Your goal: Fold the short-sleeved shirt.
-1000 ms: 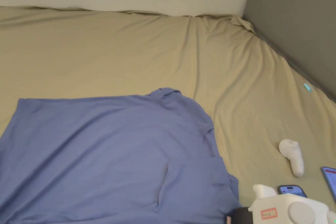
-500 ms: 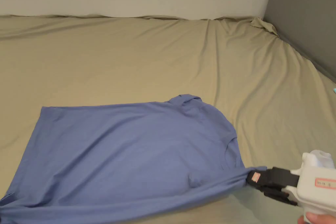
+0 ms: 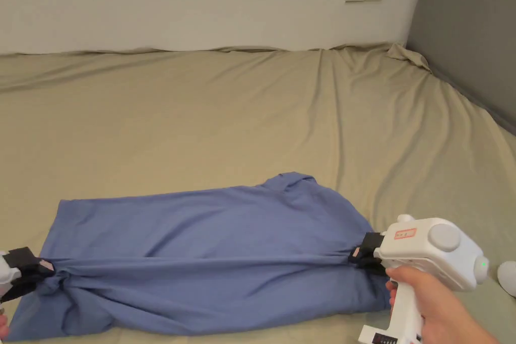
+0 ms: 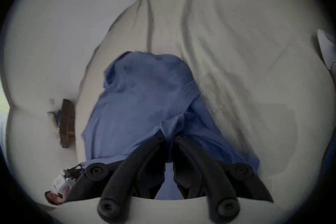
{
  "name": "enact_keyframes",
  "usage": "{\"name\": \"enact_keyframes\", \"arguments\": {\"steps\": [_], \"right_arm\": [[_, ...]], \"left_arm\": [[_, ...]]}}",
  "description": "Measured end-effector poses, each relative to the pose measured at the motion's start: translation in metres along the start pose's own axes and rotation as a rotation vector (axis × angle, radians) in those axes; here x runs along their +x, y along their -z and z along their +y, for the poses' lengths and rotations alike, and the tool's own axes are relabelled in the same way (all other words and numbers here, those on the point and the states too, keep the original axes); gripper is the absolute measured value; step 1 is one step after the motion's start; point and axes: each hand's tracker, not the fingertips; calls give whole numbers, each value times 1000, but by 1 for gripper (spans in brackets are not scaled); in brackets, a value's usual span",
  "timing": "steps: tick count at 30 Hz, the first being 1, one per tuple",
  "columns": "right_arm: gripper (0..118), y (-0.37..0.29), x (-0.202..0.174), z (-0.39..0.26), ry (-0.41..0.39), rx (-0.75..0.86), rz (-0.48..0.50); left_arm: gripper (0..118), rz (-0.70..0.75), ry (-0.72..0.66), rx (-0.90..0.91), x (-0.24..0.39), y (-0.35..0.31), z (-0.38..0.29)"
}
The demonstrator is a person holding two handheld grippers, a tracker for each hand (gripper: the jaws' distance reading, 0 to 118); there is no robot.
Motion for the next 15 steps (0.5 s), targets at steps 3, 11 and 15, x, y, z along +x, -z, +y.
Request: {"name": "enact_keyframes", "arguments": {"steps": [3, 11, 15], "right_arm": [[7, 12, -3, -5, -63, -4, -41], [56, -9, -24, 1, -206, 0, -15], [118, -84, -41, -26, -269, 232, 225]], "left_arm": [[7, 89, 9, -43, -8, 26, -5], [63, 35, 71, 22, -1, 1, -4], [118, -128, 288, 293, 16, -87, -19]]}}
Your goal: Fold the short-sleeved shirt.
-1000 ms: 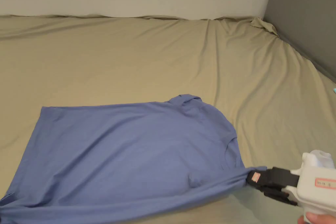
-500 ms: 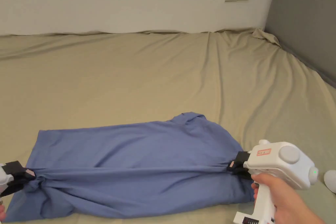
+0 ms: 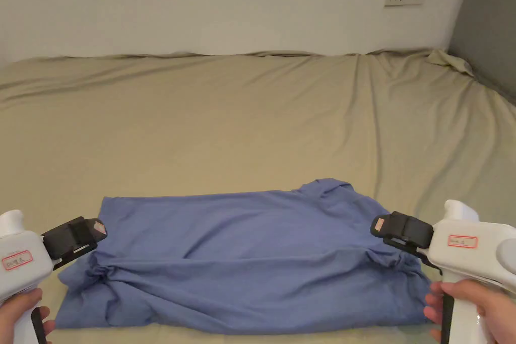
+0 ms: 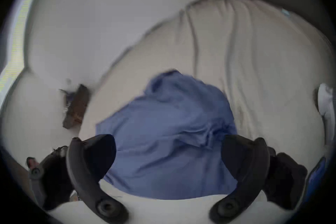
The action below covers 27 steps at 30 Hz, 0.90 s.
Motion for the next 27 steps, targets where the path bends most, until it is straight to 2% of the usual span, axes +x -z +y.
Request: {"name": "enact_keyframes", "arguments": {"steps": [2, 4, 5, 6, 7, 8, 9, 10, 12, 13, 14, 15, 16, 17, 18, 20, 22, 25, 26, 27], "right_arm": [[118, -25, -10, -15, -51, 43, -36], [116, -56, -32, -30, -127, 22, -94], [101, -66, -39, -42, -183, -7, -103], [39, -76, -46, -58, -234, 14, -116], [3, -77, -46, -68, -287, 31, -140], [2, -80, -50, -81, -315, 22, -165], [2, -85, -52, -96, -332, 28, -175], [2, -88, -54, -105, -333, 5, -148], [3, -79, -34, -112, -292, -61, -74], [3, -78, -31, -115, -292, -67, -77], [3, -76, -28, -115, -298, -72, -78], [3, -82, -33, -120, -334, -54, -81], [3, -81, -30, -121, -334, -57, -80], [3, -78, -26, -120, -326, -61, -80], [3, -74, -20, -118, -301, -80, -79], [3, -68, -15, -112, -267, -101, -105], [3, -62, -7, -110, -278, -110, -143], [3, -54, 1, -97, -299, -114, -222], [3, -51, 5, -93, -304, -114, -246], [3, -46, 13, -84, -303, -109, -288]], "left_arm": [[118, 52, 85, -10, 8, -27, -9], [118, 82, 124, -125, 13, -43, -30], [118, 94, 134, -155, 13, -49, -44], [94, 97, 150, -166, 12, -54, -56], [42, 119, 163, -172, 13, -57, -67], [0, 142, 176, -183, 14, -56, -80], [0, 187, 159, -182, 12, -54, -90], [0, 164, 156, -205, 8, -50, -95], [0, 147, 123, -231, 0, -35, -102], [2, 137, 48, -276, -4, -26, -105], [27, 146, 49, -255, -10, -16, -102], [100, 173, 59, -228, -16, -5, -99], [118, 226, 92, -244, -16, 7, -97], [118, 326, 189, -232, -23, 26, -90], [118, 344, 245, -197, -30, 42, -94], [118, 386, 197, -262, -22, 52, -85], [118, 369, 171, -255, -21, 64, -83], [118, 437, 267, -301, -26, 85, -86], [116, 438, 313, -328, -24, 85, -86], [99, 392, 326, -307, -21, 79, -84]]}}
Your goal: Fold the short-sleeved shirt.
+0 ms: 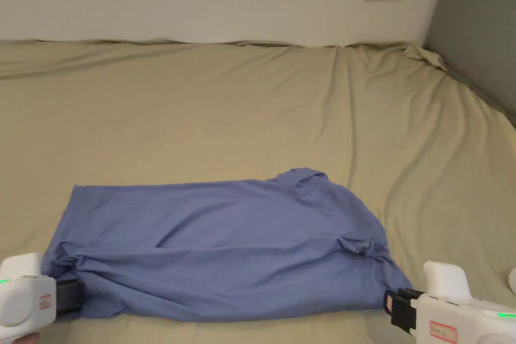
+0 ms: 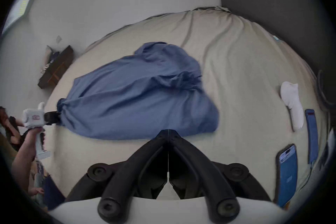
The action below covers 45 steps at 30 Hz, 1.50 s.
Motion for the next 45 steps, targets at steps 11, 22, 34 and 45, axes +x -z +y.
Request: {"name": "enact_keyframes", "arguments": {"steps": [11, 22, 34, 45], "right_arm": [[110, 62, 34, 37, -124, -124, -64], [10, -11, 17, 32, -368, -61, 56], [10, -75, 8, -48, -344, -434, 145], [10, -24, 14, -79, -271, -528, 122]], "left_arm": [[4, -262, -221, 91, -24, -79, 1], [4, -311, -235, 40, -51, -93, -11], [4, -337, -132, -111, -91, -139, -67], [4, -259, -109, -234, -89, -86, -106]]}}
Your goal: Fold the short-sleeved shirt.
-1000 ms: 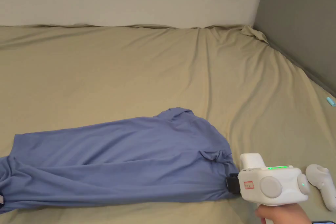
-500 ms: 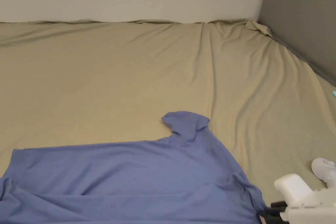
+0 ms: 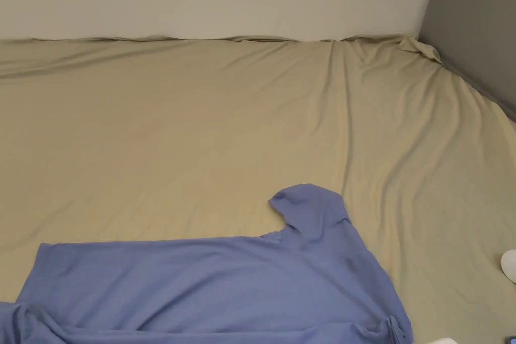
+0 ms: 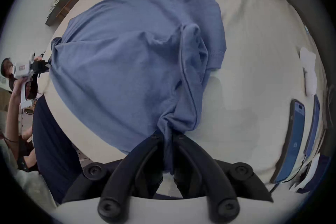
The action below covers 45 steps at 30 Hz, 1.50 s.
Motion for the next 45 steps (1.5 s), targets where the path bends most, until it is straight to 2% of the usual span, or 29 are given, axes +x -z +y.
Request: {"name": "enact_keyframes", "arguments": {"steps": [3, 4, 5, 6, 7, 9, 10, 11, 14, 17, 18, 19, 20, 21, 24, 27, 28, 29, 30, 31, 32, 35, 37, 40, 41, 42, 43, 45], "right_arm": [[11, -1, 1, 4, 7, -4, 4], [12, -1, 2, 4, 22, -9, 8], [18, -1, 3, 5, 37, -13, 14], [52, -5, 4, 6, 31, -12, 17], [98, -13, 3, 8, 7, -9, 30], [118, -43, 0, 13, -67, 91, -4], [118, -67, -2, 12, -81, 214, 1], [116, -87, -5, 15, -100, 364, 11], [118, -118, -15, 31, -2, 517, -3], [118, -125, -38, 46, 72, 627, -11], [103, -122, -44, 50, 76, 649, 0], [67, -116, -51, 52, 68, 635, 8], [11, -108, -59, 57, 67, 628, 5], [2, -98, -66, 59, 86, 615, -12], [2, -79, -76, 61, 103, 589, 101], [2, -71, -76, 63, 123, 589, 125], [2, -70, -75, 63, 125, 588, 126], [2, -68, -74, 63, 130, 589, 122], [2, -67, -72, 64, 135, 587, 119], [2, -67, -68, 64, 137, 583, 119], [2, -66, -65, 64, 140, 578, 118], [2, -64, -55, 63, 149, 568, 110], [2, -62, -50, 63, 153, 556, 79], [2, -58, -39, 70, 150, 536, 46], [2, -57, -35, 75, 145, 529, 35], [2, -56, -30, 82, 138, 520, 13], [2, -55, -25, 90, 123, 509, -11], [2, -48, -12, 113, 93, 492, -51]], "left_arm": [[5, -13, -30, 15, -1, -5, 3], [8, -11, -32, 12, -1, -5, 3], [21, -10, -28, 13, -1, -6, 3], [79, -12, -27, 17, 1, -11, 4], [118, -18, -34, 38, 4, -22, 5], [118, -61, -37, 153, 9, -52, 7], [118, -155, -47, 276, 9, -73, 15], [118, -163, -54, 306, 9, -86, 21], [118, -182, -80, 380, 23, -109, 31], [118, -150, -30, 334, 42, -100, 32], [97, -117, 10, 349, 49, -96, 34], [51, -92, 43, 357, 56, -89, 37], [3, -74, 55, 344, 69, -83, 31], [0, -70, 19, 340, 73, -75, 34], [0, -150, -18, 323, 66, -46, 63], [0, -25, 71, 340, 61, -16, 116], [8, 40, 76, 362, 59, -4, 130], [45, 120, 112, 382, 54, 12, 149], [105, 181, 151, 343, 50, 31, 168], [118, 236, 168, 247, 46, 48, 183], [118, 279, 197, 164, 56, 61, 191], [118, 246, 252, 111, 61, 94, 199], [118, 252, 235, 70, 71, 110, 193], [117, 258, 228, 121, 70, 106, 194], [106, 230, 238, 163, 74, 98, 196], [53, 196, 237, 198, 79, 89, 197], [6, 181, 240, 221, 83, 81, 198], [2, 104, 177, 250, 106, 45, 196]]}}
